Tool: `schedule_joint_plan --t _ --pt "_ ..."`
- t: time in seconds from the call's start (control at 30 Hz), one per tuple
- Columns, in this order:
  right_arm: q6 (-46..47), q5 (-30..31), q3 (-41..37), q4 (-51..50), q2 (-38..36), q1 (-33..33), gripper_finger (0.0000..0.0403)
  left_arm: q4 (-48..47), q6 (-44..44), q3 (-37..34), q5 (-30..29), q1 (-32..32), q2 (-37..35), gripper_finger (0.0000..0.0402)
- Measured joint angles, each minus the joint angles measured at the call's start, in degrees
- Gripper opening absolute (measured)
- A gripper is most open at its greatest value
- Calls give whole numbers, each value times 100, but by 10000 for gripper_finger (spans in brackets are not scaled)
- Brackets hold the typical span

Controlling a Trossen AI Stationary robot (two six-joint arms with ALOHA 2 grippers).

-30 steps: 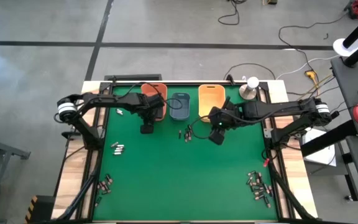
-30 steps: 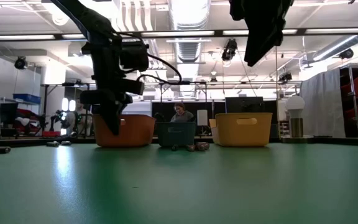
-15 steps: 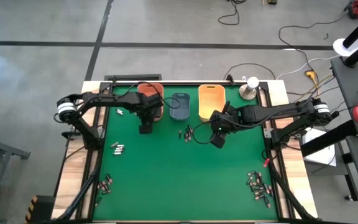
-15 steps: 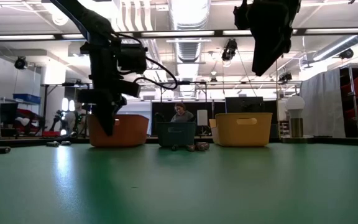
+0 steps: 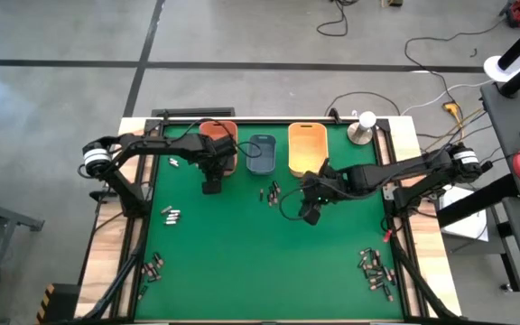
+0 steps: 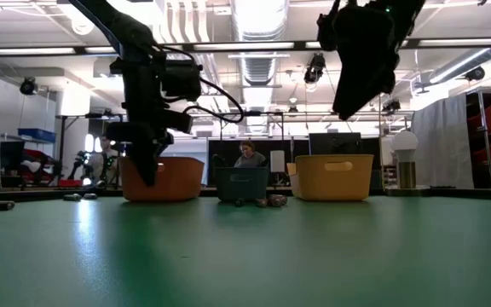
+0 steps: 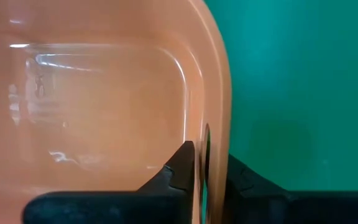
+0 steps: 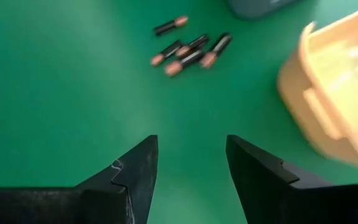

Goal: Sort batteries
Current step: Adjust the orange bin on the table, then put the large black battery into the yellow bin

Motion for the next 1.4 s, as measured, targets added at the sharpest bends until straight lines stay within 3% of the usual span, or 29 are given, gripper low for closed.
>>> schedule_joint_plan --t 0.3,0.5,0.7,1.0,1.2,1.4 --pt "173 -121 -383 653 -7 70 203 -242 -192 57 4 0 -154 105" --pt "164 -115 -618 855 -8 79 201 -260 -432 57 35 -11 -711 149" --pt "528 -105 -961 996 -3 95 205 -501 -700 61 310 -22 -1518 166" --pt "963 1120 -1433 2067 -2 595 194 -29 -1900 -143 686 -29 -3011 167" --pt "1695 2207 -1921 3249 178 980 188 1791 -2992 -671 619 -106 -3878 161" --pt "1937 2282 -2109 4021 803 1041 188 3427 -3652 -1379 792 -196 -4255 159"
